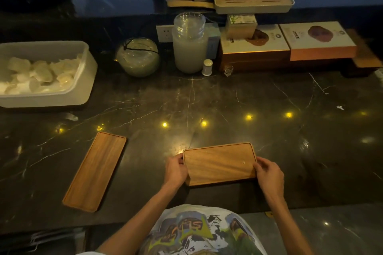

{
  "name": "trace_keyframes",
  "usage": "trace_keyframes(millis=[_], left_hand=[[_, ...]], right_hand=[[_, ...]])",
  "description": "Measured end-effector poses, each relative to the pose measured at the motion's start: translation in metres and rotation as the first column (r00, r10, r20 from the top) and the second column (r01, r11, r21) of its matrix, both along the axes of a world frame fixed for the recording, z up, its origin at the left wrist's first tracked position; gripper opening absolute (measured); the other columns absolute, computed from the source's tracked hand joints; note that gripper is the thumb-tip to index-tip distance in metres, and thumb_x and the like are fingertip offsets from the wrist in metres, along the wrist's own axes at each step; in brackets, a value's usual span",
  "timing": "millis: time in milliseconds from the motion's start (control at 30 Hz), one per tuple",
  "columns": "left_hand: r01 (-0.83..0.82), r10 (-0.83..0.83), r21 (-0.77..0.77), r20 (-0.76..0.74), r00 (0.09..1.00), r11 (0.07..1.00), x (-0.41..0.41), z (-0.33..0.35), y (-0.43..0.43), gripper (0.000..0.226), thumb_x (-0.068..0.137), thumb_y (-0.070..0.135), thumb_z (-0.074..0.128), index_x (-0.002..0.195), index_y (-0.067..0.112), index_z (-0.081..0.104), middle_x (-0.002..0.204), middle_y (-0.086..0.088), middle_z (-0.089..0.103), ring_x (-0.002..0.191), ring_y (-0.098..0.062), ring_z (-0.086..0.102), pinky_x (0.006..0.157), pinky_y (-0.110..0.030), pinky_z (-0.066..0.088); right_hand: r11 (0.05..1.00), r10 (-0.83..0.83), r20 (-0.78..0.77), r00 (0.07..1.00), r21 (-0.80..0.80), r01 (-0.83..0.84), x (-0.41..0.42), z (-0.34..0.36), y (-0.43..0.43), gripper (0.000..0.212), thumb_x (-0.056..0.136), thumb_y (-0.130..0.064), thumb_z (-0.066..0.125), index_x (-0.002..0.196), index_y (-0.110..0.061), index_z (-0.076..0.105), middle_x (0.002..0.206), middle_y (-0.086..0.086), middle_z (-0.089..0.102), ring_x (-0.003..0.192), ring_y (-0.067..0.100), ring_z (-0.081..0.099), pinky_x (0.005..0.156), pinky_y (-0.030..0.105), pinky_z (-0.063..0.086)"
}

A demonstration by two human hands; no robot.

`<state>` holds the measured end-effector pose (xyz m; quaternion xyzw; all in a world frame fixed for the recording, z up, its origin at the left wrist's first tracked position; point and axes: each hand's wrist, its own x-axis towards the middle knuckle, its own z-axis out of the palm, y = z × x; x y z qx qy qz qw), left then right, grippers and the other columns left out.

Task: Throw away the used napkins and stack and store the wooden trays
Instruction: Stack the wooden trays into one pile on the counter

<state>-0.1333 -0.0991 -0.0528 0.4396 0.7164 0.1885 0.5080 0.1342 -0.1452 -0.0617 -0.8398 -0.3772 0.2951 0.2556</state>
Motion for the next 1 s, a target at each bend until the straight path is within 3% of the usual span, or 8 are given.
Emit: trace_keyframes(millis=[100, 300, 467, 567, 700, 800, 900, 1000], left_hand=[[-0.011, 0.011, 0.011, 0.023, 1.000, 1.000, 0.002, 0.002, -0.002, 0.024, 0.089, 0.003, 0.064, 0.110, 0.014, 0.068, 0.085, 0.005, 0.067, 0.092, -0.018, 0.068, 0.078, -0.034, 0.059], [0.001, 0.000, -0.036, 0.024, 1.000, 0.999, 0.005, 0.000, -0.004, 0.025, 0.094, 0.010, 0.059, 0.118, 0.015, 0.061, 0.116, -0.009, 0.061, 0.107, -0.023, 0.062, 0.092, -0.045, 0.056], [-0.016, 0.051, -0.164, 0.212, 0.976, 0.986, 0.009, 0.006, -0.013, 0.027, 0.096, 0.008, 0.050, 0.117, 0.025, 0.052, 0.119, -0.005, 0.063, 0.109, -0.019, 0.061, 0.098, -0.044, 0.052], [0.006, 0.056, -0.213, 0.282, 0.958, 0.977, 0.010, 0.011, -0.013, 0.034, 0.097, 0.006, 0.048, 0.126, 0.023, 0.049, 0.119, -0.005, 0.063, 0.109, -0.019, 0.061, 0.091, -0.037, 0.054], [0.029, 0.051, -0.246, 0.315, 0.948, 0.969, 0.011, 0.016, -0.013, 0.037, 0.097, 0.007, 0.048, 0.129, 0.025, 0.046, 0.121, -0.004, 0.061, 0.111, -0.018, 0.059, 0.081, -0.027, 0.050], [0.026, 0.057, -0.251, 0.316, 0.947, 0.968, 0.013, 0.018, -0.013, 0.040, 0.097, 0.005, 0.049, 0.132, 0.024, 0.046, 0.122, -0.004, 0.061, 0.109, -0.016, 0.059, 0.079, -0.025, 0.050], [0.016, 0.067, -0.257, 0.313, 0.947, 0.966, 0.011, 0.017, -0.013, 0.042, 0.097, 0.004, 0.049, 0.135, 0.021, 0.046, 0.123, -0.006, 0.062, 0.108, -0.016, 0.060, 0.082, -0.028, 0.052], [-0.002, 0.089, -0.268, 0.315, 0.945, 0.963, 0.008, 0.017, -0.013, 0.044, 0.096, 0.001, 0.047, 0.135, 0.020, 0.046, 0.117, -0.004, 0.063, 0.100, -0.011, 0.061, 0.071, -0.023, 0.051]], right_hand=[[0.999, 0.036, 0.075, 0.997, 0.015, -0.038, -0.002, 0.001, -0.003, 0.032, 0.094, -0.015, 0.060, 0.126, -0.011, 0.064, 0.114, 0.010, 0.070, 0.104, 0.025, 0.065, 0.090, 0.042, 0.052], [0.999, 0.032, 0.078, 0.996, -0.015, -0.031, -0.002, -0.003, -0.003, 0.032, 0.097, -0.016, 0.053, 0.128, -0.012, 0.061, 0.110, 0.011, 0.070, 0.095, 0.022, 0.063, 0.086, 0.041, 0.053], [0.999, -0.022, -0.131, 0.991, -0.051, 0.015, 0.003, -0.006, 0.003, 0.049, 0.099, -0.032, 0.050, 0.144, -0.013, 0.044, 0.142, 0.010, 0.052, 0.130, 0.027, 0.048, 0.106, 0.045, 0.042], [0.998, -0.007, -0.235, 0.972, -0.060, -0.008, 0.002, -0.008, 0.010, 0.053, 0.099, -0.036, 0.050, 0.147, -0.014, 0.040, 0.147, 0.008, 0.047, 0.134, 0.025, 0.045, 0.109, 0.046, 0.040], [0.996, 0.016, -0.265, 0.964, -0.084, -0.040, -0.001, -0.010, 0.012, 0.049, 0.100, -0.036, 0.048, 0.146, -0.020, 0.042, 0.139, 0.005, 0.054, 0.124, 0.026, 0.052, 0.104, 0.049, 0.046], [0.994, -0.012, -0.265, 0.964, -0.106, -0.016, -0.001, -0.011, 0.011, 0.047, 0.100, -0.035, 0.047, 0.145, -0.023, 0.043, 0.126, 0.006, 0.061, 0.112, 0.030, 0.059, 0.092, 0.044, 0.051], [0.991, -0.025, -0.270, 0.963, -0.131, -0.011, -0.002, -0.009, 0.013, 0.046, 0.099, -0.031, 0.046, 0.144, -0.023, 0.045, 0.112, -0.003, 0.062, 0.096, 0.018, 0.061, 0.076, 0.034, 0.051], [0.991, -0.024, -0.254, 0.967, -0.131, -0.010, -0.005, -0.008, 0.014, 0.046, 0.098, -0.029, 0.047, 0.144, -0.023, 0.046, 0.117, -0.004, 0.063, 0.099, 0.016, 0.061, 0.082, 0.036, 0.052]])
